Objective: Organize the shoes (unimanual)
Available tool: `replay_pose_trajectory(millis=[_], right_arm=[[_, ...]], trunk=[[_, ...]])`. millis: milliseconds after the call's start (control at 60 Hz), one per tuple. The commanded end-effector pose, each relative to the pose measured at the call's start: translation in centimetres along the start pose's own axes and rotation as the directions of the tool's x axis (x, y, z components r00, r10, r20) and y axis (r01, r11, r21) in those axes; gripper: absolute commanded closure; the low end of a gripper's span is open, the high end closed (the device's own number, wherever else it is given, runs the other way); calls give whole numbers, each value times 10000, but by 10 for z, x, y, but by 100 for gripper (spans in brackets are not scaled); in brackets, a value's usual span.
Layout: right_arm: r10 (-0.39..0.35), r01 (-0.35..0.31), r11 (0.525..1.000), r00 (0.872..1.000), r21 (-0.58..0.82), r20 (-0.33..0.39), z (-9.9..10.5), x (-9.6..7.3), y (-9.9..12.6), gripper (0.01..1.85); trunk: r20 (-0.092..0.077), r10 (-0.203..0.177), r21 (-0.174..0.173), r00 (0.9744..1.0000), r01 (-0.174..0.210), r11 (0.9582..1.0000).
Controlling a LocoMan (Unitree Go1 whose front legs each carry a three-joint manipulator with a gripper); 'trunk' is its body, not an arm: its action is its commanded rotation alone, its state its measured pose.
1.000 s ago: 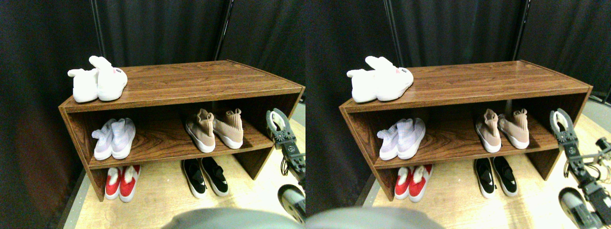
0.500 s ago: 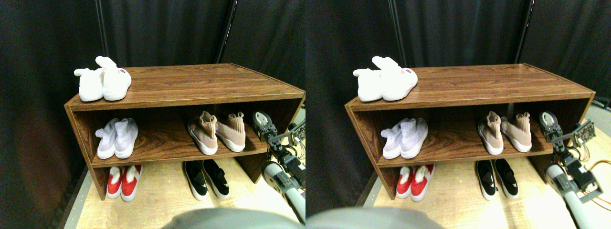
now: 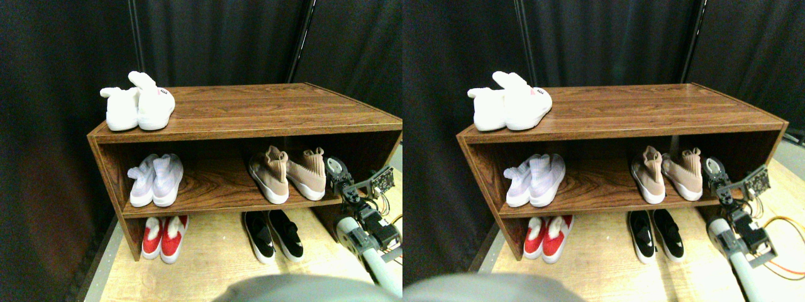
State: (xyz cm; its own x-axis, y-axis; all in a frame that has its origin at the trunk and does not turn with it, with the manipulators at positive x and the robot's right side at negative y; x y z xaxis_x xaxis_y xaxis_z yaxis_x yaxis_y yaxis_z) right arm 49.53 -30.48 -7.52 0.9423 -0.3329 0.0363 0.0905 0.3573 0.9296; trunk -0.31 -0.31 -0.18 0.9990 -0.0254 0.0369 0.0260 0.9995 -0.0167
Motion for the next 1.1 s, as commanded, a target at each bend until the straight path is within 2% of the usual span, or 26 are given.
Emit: replay_pose_trajectory(millis=[17,233,350,600,767,900,967,1100], right_arm=[[311,-310,9995,9993,-20,191,-2,-1,8,180],[59,-58,9999,9999,119,-127,-10,-1,4,180],[22,-8,9995,9990,314,-441,-13,-1,3,180],[-13,30,9997,9978,255,-660,-19,-6,5,180],[91,-102,9998,9971,-148,-759,-23,-13,8,180],[84,-35,9993,9912,374,-1319,-25,-15,9,180],[145,-94,9992,9906,379,-1359,-27,-16,9,180],[321,-353,9992,9876,-184,-1539,-30,-18,10,180]], trunk=[[-166,289,-182,9994,-292,9994],[-185,460,-280,9988,-465,9985],[-194,486,-299,9986,-492,9983],[-227,532,-341,9983,-540,9980],[-227,549,-376,9982,-557,9977],[-235,561,-391,9981,-570,9976],[-222,570,-406,9981,-578,9975],[-251,574,-419,9980,-584,9974]])
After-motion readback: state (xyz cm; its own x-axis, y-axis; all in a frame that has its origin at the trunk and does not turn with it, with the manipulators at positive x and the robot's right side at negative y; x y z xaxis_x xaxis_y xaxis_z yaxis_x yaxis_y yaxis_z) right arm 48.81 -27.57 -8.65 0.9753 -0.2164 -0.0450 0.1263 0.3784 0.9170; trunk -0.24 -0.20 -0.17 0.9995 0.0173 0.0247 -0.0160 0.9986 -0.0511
